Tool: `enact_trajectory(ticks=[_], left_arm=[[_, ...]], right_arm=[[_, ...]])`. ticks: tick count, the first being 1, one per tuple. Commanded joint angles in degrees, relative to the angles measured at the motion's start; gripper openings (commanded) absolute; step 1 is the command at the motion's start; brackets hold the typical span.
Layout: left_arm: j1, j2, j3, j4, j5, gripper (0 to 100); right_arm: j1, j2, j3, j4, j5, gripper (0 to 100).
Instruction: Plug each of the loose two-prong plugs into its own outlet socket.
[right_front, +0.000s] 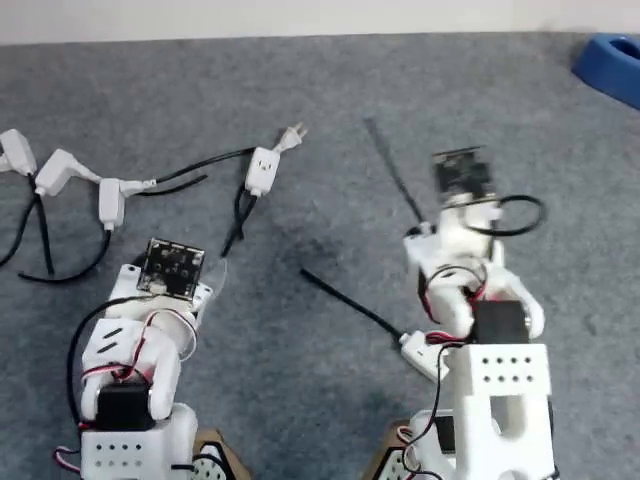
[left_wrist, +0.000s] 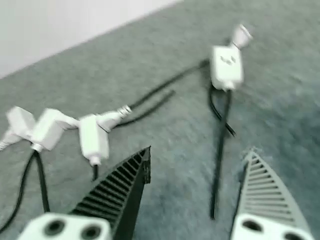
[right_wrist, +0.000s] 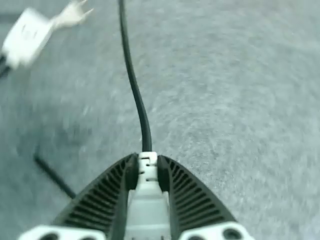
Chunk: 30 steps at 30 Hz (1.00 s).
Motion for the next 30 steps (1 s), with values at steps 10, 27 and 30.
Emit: enact_trajectory(ticks=[10,27,30], left_arm=[[1.36,35.47,-14.46,-0.88,-0.35,27],[1.36,31.52,-14.73,-2.37,-0.26,27],[1.89,31.69,-15.69,-1.23,-0.53,28]], right_arm=[[-5.05,15.16,-8.48,-1.19,-10.37,0.6],[-4.88,48.31,-19.91,-0.84,-1.85,8.8],[-4.62,48.40,-20.26,1.98,-1.85,8.8]])
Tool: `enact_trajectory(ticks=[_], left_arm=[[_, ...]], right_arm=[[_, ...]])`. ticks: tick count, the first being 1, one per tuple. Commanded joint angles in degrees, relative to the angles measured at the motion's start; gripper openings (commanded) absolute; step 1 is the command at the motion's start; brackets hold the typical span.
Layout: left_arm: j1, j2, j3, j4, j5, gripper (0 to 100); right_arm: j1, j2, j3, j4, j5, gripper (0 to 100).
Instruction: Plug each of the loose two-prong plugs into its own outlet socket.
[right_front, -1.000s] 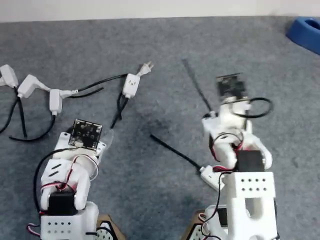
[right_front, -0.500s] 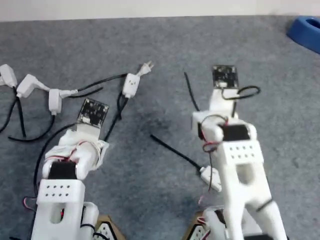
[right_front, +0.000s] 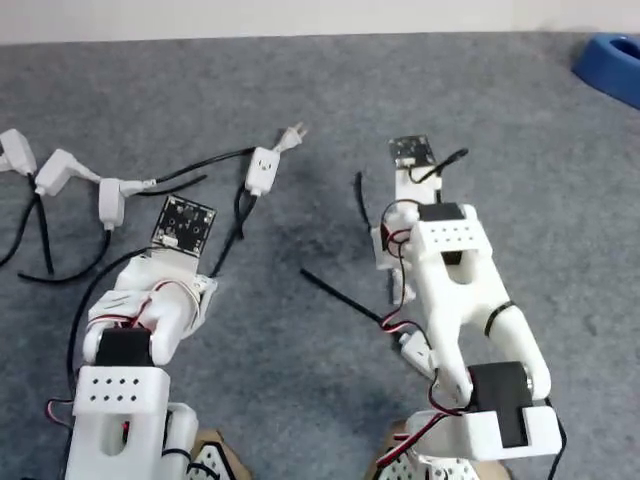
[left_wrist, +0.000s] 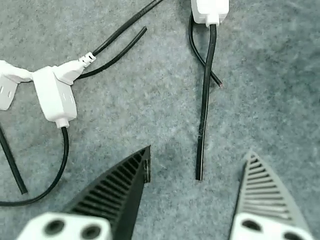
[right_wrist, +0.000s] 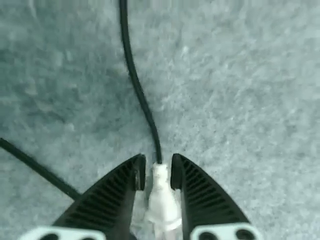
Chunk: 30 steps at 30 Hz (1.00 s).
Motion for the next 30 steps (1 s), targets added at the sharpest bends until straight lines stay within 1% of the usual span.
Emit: enact_trajectory(ticks=[1,6,9,10,12,15,17,18,19,21,23,26,28,30], left_arm=[[1.71,-0.75,-4.44,1.58,-0.44,28],[7.69,2.24,-12.00,9.67,-0.44,28],[12.79,8.40,-21.14,16.79,-0.97,28],[15.34,10.95,-24.66,19.52,-2.64,28],[22.20,16.48,-31.78,26.29,-5.71,28],[30.55,25.89,-40.75,33.14,-7.74,28],[32.13,32.66,-46.11,33.41,-7.91,28],[32.40,36.26,-48.66,33.32,-9.05,28],[32.66,40.22,-51.47,33.32,-11.69,28],[35.03,49.36,-56.75,33.41,-16.88,28],[37.85,59.12,-62.81,33.41,-19.78,28],[43.03,72.66,-72.40,33.58,-25.93,28],[46.55,79.87,-78.73,33.85,-30.51,28],[49.80,84.88,-84.26,34.29,-33.14,28]], right_arm=[[0.66,-0.40,-3.12,2.68,0.62,8.8],[7.96,0.84,-9.71,2.68,0.18,9.0],[12.62,2.51,-12.62,8.04,0.18,9.1],[15.60,2.68,-13.14,9.19,0.18,9.1],[24.31,1.89,-13.23,8.48,0.18,8.8],[41.10,0.66,-13.41,4.53,1.49,8.8],[52.44,-0.31,-13.58,2.95,6.86,8.8],[58.07,-0.84,-13.58,2.33,9.32,8.8],[63.52,-1.36,-13.58,1.19,11.34,8.8],[73.80,-1.71,-13.49,-3.21,13.19,8.8],[81.89,-1.71,-13.14,-8.57,13.63,8.8],[89.27,-1.54,-11.74,-13.41,13.71,8.8],[91.82,-1.27,-10.07,-16.22,13.80,8.8],[93.76,-0.92,-9.10,-18.07,13.45,8.8]])
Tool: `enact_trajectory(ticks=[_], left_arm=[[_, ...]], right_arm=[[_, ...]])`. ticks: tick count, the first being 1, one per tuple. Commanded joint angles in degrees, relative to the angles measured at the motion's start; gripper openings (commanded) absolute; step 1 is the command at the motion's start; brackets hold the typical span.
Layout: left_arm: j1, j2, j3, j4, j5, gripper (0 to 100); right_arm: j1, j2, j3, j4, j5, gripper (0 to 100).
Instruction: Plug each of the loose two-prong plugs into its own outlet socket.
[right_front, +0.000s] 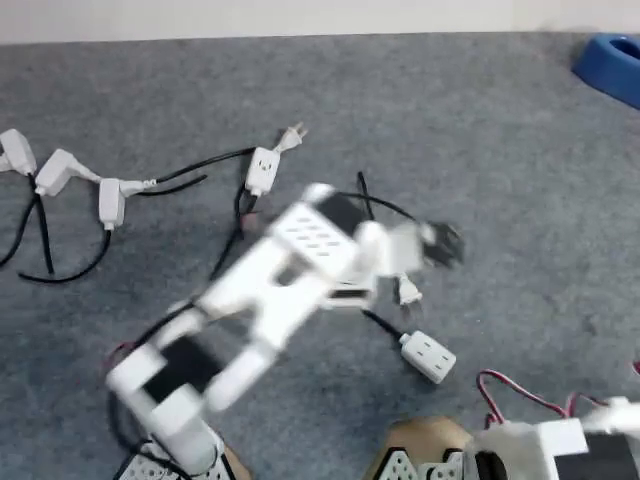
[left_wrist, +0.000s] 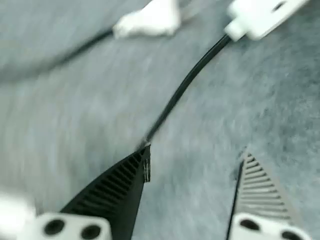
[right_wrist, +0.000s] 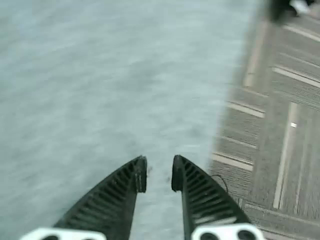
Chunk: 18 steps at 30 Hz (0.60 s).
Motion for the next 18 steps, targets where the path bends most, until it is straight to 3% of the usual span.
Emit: enact_trajectory(ticks=[1,9,18], left_arm=[[7.78,12.26,-14.81,1.49,-6.86,28],[15.52,21.58,-27.30,2.20,-8.00,28],[22.29,23.43,-28.35,1.76,-8.09,30]], right_arm=[[3.47,-2.33,0.40,-3.91,0.44,8.8],[3.03,-2.24,0.57,-4.00,0.18,8.8],[1.98,-2.42,6.11,-10.42,0.53,8.8]])
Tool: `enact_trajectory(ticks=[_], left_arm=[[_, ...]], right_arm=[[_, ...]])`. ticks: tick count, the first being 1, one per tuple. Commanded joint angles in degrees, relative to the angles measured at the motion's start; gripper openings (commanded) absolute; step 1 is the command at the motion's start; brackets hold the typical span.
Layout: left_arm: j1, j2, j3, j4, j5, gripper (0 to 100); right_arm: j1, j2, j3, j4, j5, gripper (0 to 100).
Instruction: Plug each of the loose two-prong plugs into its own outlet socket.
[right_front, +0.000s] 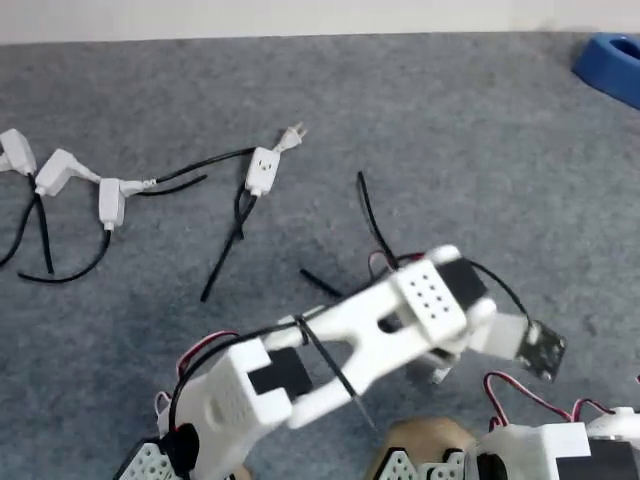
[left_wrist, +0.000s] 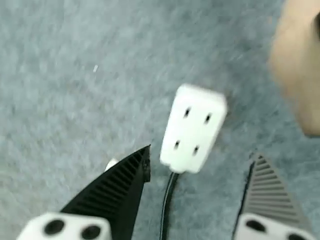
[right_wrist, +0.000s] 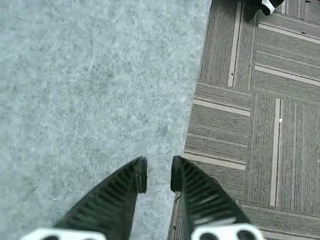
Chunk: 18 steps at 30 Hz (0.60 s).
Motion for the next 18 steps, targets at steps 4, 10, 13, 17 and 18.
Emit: enact_trajectory(ticks=[4,10,13,17,18], left_arm=[[2.68,3.82,-2.33,-0.97,-0.44,30],[-1.10,9.10,-2.42,-5.98,-0.44,30],[-2.24,9.45,-3.03,-6.42,-0.44,29],[-3.03,9.36,-4.44,-4.84,-0.44,25],[-3.30,9.36,-5.23,-3.87,-0.44,26]], right_arm=[[-1.19,-2.77,1.89,-3.12,0.62,8.8],[-1.01,-2.86,1.98,-3.12,0.62,8.8],[-1.10,-2.86,1.98,-3.12,0.62,8.8],[-1.19,-2.86,1.98,-3.12,0.88,8.8],[-1.19,-2.86,1.98,-3.03,1.85,8.8]])
